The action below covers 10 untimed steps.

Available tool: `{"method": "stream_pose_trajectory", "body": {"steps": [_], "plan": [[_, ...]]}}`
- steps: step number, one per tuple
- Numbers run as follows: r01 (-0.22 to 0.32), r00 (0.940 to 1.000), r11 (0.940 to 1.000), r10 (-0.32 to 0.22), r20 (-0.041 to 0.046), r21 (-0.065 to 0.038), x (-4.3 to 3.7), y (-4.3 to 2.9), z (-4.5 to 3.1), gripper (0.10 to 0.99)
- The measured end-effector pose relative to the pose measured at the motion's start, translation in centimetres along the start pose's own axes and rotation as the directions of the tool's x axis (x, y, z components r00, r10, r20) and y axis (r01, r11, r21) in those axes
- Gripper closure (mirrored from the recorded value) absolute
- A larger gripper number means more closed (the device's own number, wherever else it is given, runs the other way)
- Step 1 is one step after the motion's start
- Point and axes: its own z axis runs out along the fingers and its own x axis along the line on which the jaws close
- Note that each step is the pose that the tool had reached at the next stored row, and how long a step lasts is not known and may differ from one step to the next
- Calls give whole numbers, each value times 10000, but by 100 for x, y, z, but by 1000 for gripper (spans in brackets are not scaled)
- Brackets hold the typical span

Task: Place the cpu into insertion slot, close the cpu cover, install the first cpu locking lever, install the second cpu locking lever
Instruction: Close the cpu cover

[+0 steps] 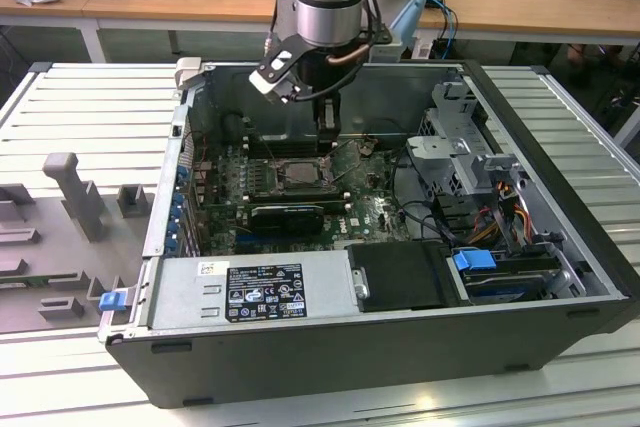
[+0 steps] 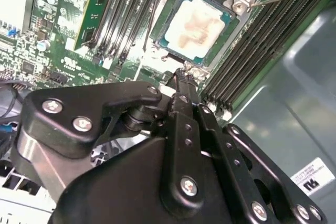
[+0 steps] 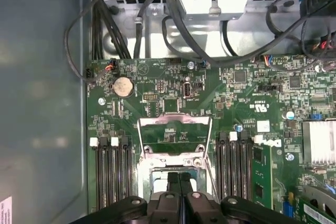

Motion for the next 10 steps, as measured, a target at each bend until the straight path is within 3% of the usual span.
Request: {"method": "stream_pose_trajectory", "body": {"steps": [2,7,10], "plan": [[0,10000,10000,0,-1,0,0,4,-67,980],[0,10000,10000,0,3,8,2,50,-75,980],[1,10000,10000,-1,3,6,3,58,-194,980]]}}
